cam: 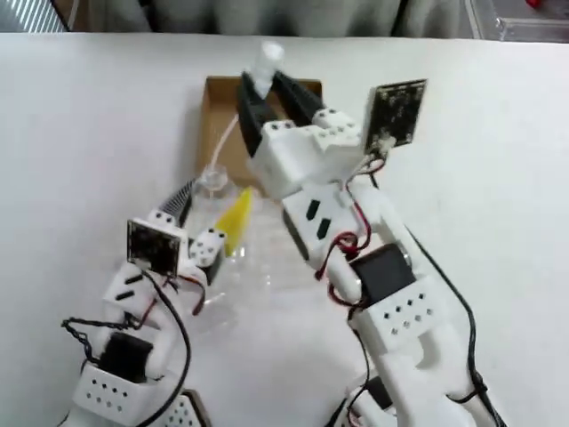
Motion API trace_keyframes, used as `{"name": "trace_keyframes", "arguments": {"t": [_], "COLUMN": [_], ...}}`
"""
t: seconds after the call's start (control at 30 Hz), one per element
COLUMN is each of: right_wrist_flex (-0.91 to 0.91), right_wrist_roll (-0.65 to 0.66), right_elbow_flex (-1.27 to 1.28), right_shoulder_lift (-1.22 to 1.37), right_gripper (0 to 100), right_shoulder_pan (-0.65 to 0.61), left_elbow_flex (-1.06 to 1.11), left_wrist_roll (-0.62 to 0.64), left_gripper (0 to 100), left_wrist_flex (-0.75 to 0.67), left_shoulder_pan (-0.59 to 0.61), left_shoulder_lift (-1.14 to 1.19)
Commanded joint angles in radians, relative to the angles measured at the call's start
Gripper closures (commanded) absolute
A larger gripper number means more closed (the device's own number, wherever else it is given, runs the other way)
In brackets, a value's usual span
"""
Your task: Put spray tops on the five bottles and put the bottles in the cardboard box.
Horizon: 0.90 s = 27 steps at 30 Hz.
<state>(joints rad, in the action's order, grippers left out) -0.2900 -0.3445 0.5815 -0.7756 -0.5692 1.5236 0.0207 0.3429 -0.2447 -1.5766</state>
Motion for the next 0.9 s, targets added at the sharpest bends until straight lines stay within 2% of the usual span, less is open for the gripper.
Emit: {"name": "trace_keyframes", "arguments": {"t": [0.0,0.1,0.33,0.5,0.57,0.77,0.87], "right_wrist_flex": [-0.068,-0.110,-0.194,-0.335,-0.349,-0.352,-0.409], "right_wrist_roll": [-0.003,-0.003,-0.002,0.127,0.130,0.137,0.137], "right_elbow_flex": [0.003,0.003,0.021,0.017,0.006,-0.051,-0.057], "right_shoulder_lift": [-0.068,-0.091,-0.096,-0.105,-0.117,-0.265,-0.340], "right_gripper": [98.3,98.1,96.5,75.1,70.7,75.2,80.7], "right_shoulder_pan": [-0.091,-0.153,-0.182,-0.262,-0.268,-0.268,-0.266], "left_elbow_flex": [-0.011,-0.011,-0.011,-0.011,-0.011,-0.011,-0.011], "left_wrist_roll": [-0.008,-0.008,-0.008,-0.008,-0.008,-0.008,-0.006], "left_gripper": [92,92,92,92,92,92,92], "left_wrist_flex": [-0.018,-0.018,-0.018,-0.018,-0.018,-0.018,-0.018], "left_shoulder_pan": [-0.013,-0.013,-0.012,-0.012,-0.012,-0.010,-0.005], "left_shoulder_lift": [-0.022,-0.022,-0.022,-0.022,-0.022,-0.022,-0.022]}}
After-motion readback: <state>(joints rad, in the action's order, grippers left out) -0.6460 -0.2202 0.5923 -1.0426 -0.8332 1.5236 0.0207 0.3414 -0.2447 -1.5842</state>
